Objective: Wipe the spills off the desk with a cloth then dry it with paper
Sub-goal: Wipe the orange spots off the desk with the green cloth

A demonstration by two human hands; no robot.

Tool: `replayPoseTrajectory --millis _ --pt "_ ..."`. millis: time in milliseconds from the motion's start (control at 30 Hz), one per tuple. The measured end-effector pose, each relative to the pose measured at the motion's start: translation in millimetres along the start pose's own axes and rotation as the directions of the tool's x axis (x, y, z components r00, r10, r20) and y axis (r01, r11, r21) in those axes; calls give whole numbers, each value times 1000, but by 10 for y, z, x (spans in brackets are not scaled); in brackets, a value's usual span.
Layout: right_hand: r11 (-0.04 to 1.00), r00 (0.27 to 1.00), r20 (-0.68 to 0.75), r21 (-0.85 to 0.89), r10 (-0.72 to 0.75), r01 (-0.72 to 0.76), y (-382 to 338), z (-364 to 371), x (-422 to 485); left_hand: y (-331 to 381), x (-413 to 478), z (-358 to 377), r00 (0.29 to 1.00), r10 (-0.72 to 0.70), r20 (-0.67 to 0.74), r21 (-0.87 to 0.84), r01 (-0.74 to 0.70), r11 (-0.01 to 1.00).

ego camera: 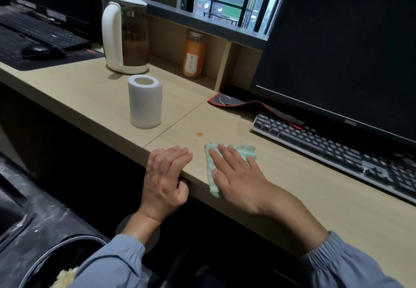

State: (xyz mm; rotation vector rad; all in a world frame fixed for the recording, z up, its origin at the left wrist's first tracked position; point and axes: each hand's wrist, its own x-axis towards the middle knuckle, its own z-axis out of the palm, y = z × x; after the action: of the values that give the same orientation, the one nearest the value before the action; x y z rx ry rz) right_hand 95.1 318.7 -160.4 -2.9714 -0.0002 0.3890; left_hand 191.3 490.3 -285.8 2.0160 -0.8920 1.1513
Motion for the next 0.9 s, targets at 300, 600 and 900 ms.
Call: replayPoseTrajectory --millis 300,600,900 --pt "998 998 -16 16 61 -61 110 -257 880 -36 9 78 999 29 -41 -11 -30 1000" --pt "997 998 -35 58 51 -49 320 -536 1764 -74 -3 176 993 39 -107 4 -39 999" --pt "994 993 -59 58 101 -98 231 -560 1820 -68 14 189 987 58 -150 12 -57 998"
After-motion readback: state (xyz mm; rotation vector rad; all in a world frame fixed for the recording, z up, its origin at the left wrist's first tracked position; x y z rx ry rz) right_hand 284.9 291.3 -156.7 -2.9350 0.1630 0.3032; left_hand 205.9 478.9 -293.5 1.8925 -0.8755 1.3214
